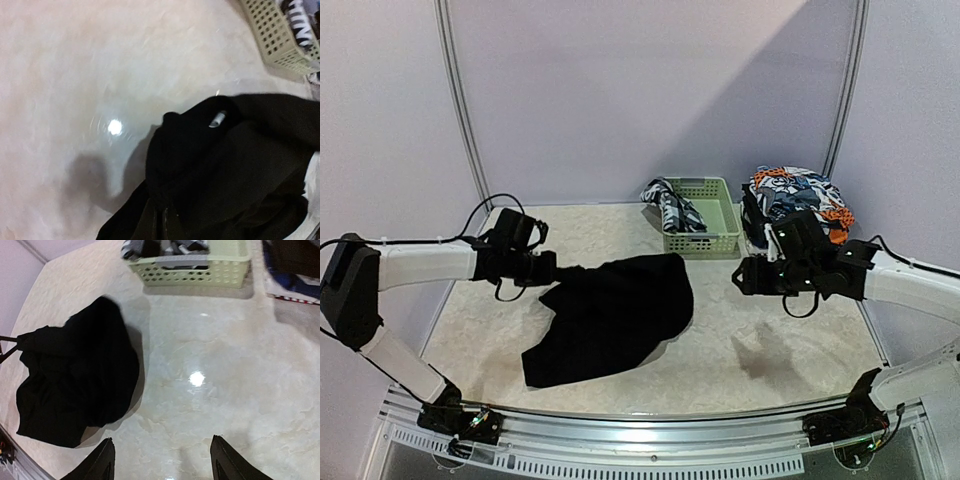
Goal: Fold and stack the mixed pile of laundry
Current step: Adjust the crumpled T-shirt at the center of the board.
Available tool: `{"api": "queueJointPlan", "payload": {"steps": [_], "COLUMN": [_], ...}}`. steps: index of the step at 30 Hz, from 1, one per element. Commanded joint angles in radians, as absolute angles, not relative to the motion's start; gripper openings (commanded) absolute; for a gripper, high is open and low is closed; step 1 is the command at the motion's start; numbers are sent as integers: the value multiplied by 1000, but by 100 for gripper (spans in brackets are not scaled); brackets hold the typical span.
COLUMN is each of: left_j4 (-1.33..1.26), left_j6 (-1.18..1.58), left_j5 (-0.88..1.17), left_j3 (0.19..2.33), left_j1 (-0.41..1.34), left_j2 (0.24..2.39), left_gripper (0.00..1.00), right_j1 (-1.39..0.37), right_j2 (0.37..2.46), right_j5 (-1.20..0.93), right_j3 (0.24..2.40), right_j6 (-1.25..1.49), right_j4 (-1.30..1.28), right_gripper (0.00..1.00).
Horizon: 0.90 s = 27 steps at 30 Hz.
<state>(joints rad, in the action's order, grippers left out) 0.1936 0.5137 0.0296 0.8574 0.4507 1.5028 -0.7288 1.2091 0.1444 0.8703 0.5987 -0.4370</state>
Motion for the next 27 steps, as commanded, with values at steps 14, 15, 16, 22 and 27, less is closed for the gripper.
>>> {"api": "queueJointPlan", "payload": {"steps": [14, 15, 16, 22, 27], "left_j4": [329, 347, 359, 386, 412], "left_j6": [429, 404, 376, 265, 193], "left_j5": [-296, -325, -338, -160, -38], "left_j3": [842, 882, 920, 1118, 1235], "left_j1": [543, 572, 597, 643, 686], "left_j2": [1339, 1354, 1372, 1558, 1725], "left_gripper": [59, 61, 62, 63, 64], "right_j1": [-880, -882, -884, -943, -970], "right_j2": [1573, 1584, 1593, 1709, 1781], "right_j5": [14, -22, -68, -148, -155], "right_j3": [1071, 1065, 1061, 1063, 1048], "right_j6": [521, 525, 533, 564, 606], "right_j4": [-306, -284, -262, -195, -155], "right_gripper": [60, 59, 58, 59, 60]}}
